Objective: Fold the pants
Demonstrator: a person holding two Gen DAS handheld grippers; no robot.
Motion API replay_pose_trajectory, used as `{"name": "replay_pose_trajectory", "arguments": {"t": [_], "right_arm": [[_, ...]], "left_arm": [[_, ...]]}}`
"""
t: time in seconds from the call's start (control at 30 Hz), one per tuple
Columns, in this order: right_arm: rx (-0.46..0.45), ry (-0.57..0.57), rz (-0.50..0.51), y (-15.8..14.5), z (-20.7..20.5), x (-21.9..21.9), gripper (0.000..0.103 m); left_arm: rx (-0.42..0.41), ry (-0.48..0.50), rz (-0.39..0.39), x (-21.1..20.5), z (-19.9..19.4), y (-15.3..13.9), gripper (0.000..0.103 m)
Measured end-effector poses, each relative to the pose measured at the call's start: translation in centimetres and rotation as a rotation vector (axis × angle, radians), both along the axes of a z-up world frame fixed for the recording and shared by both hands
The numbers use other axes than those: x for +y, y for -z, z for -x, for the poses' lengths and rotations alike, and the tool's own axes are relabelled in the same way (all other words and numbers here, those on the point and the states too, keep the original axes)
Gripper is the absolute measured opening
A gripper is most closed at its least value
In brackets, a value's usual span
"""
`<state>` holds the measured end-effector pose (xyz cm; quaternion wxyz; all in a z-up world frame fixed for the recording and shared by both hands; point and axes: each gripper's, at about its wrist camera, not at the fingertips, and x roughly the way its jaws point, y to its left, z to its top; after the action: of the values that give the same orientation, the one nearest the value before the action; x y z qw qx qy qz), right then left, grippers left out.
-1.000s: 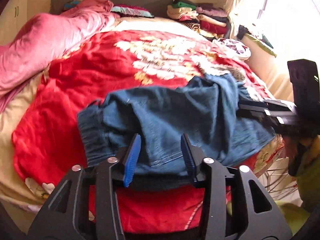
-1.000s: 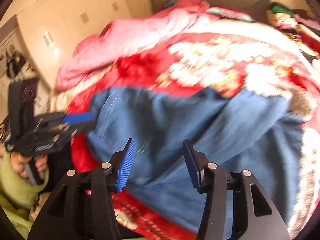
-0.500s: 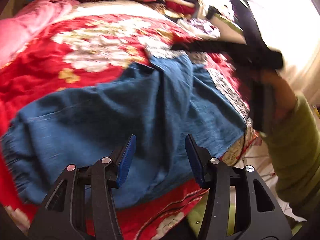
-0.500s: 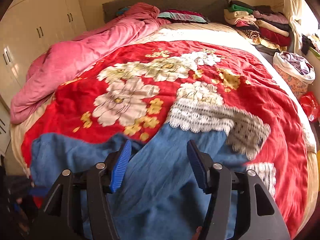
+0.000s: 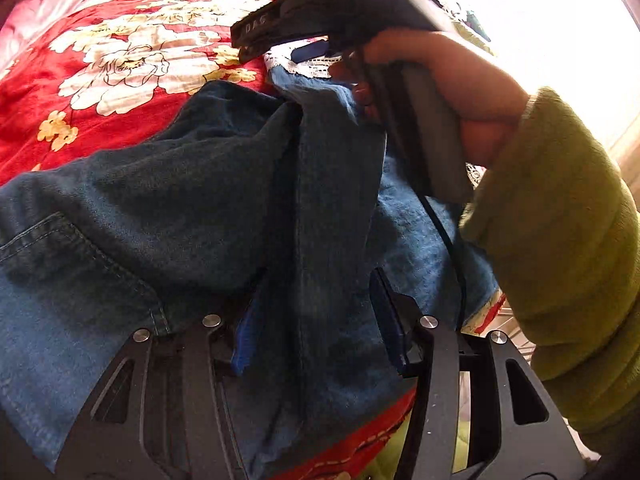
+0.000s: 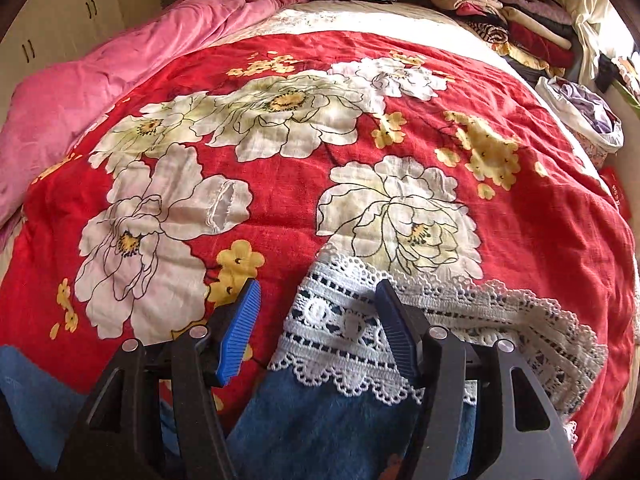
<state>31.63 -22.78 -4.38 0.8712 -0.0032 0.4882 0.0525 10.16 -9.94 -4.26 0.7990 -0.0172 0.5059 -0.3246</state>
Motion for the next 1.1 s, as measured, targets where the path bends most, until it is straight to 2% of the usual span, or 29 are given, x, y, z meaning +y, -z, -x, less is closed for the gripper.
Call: {"name": "replay_pose_trajectory", "arguments": {"t": [0.03,0.07,0.1,0.13,0.33,0.37,0.43,0.53,0.63,0.73,0.87,1.1], "right_arm": [[-0.007,-0.003,0.012,0.2,-0.1,0.0,0.040],[-0.022,-0.006,0.021,0.2,-0.1,-0.3,0.033],[-0.029,-0.011,0.001,0.0,0.0,-0.6,0.020],[-0.038,-0.006,-0.034,-0.4,0.3,-1.1,0.012],[-0.147,0.062,-0.130,-4.5,4.7,-5.0,0.010],[-0.168,0.079,-0.148,-5.5,6.1,-6.1,0.010],[-0.202,0.108,-0.173,-7.0,8.6,-7.8,0.010],[-0.249,0.169,-0.184,-9.1,13.4,-10.8,0.010],[-0.255,0.210,-0.187,-10.0,17.5,-13.3,0.010],[-0.240,0.248,-0.173,-10.2,21.4,-15.2,0.010],[-0.207,0.266,-0.208,-9.6,25.6,-16.2,0.010],[-0.108,0.293,-0.243,-6.5,29.9,-16.5,0.010]], "left_arm": [[0.001,0.001,0.003,0.0,-0.1,0.0,0.042],[0.001,0.002,0.005,0.1,0.0,0.0,0.042],[0.001,0.002,0.009,0.2,0.0,0.0,0.042],[-0.001,0.004,0.011,0.2,0.0,0.0,0.042],[0.000,-0.008,0.035,0.9,-0.1,-0.2,0.040],[-0.002,-0.013,0.038,1.1,-0.1,-0.3,0.037],[-0.009,-0.014,0.038,1.5,-0.2,-0.4,0.020],[-0.015,0.005,0.041,1.6,0.0,-0.7,0.005],[-0.044,0.035,0.035,1.7,0.6,-1.6,0.000],[-0.105,0.062,-0.002,1.1,1.9,-2.4,0.000],[-0.148,0.087,-0.023,1.0,3.1,-2.9,0.000],[-0.201,0.137,-0.070,0.9,5.4,-3.7,0.000]]}}
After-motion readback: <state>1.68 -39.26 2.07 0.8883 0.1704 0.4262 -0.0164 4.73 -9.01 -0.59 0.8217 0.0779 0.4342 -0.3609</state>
